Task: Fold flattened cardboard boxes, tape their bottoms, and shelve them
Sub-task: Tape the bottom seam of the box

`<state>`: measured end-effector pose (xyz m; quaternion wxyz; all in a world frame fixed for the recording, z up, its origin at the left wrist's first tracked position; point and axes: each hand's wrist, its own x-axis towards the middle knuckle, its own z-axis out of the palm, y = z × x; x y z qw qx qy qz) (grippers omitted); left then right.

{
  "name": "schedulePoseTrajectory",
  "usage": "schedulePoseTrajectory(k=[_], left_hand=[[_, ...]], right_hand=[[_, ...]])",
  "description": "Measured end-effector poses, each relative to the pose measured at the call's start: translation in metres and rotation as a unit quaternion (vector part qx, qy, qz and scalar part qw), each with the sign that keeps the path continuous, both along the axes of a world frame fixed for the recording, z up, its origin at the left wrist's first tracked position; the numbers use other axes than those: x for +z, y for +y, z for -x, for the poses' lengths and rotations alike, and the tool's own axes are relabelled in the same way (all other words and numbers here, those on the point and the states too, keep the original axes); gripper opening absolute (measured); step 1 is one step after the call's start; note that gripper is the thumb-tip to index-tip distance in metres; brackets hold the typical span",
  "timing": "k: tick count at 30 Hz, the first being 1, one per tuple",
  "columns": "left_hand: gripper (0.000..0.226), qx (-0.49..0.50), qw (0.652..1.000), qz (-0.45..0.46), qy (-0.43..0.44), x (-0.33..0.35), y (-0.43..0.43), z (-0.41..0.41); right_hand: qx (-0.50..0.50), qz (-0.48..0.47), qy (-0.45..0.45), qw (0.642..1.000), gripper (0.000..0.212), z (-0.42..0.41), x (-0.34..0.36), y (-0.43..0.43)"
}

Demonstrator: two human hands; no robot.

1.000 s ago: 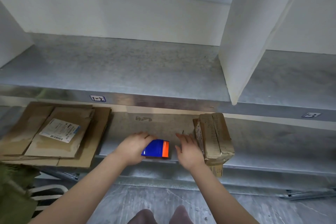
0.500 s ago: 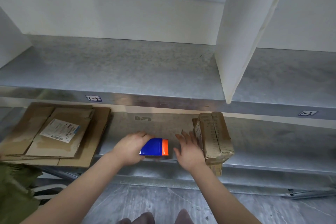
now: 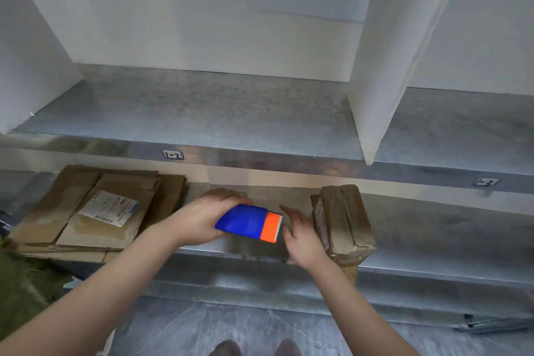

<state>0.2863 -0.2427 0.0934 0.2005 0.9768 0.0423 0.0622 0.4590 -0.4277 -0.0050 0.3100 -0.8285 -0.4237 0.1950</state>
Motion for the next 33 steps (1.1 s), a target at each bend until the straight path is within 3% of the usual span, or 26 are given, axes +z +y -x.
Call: schedulePoseTrajectory(k=[6,19,33], left_hand=[[0.056,-0.047,0.998,-0.012,-0.049,0.026,-0.008,-0.014],[0.066,-0.104,0.989,-0.023,-0.107,0.043,-0.045,-0.058],[0.068,0.007,0.996,0.057,-0.064,0.026,-0.16,-0.113]], right_hand=[[-0.009,-0.095,0.069,0.993,0.035,-0.004,0.035,-0.016],[-0.079,-0.127,0.069,0.986,0.022,-0.022,0.062,-0.073],[-0.021,-0.106,0.052,0.993,0.027,-0.093,0.059,-0.167]])
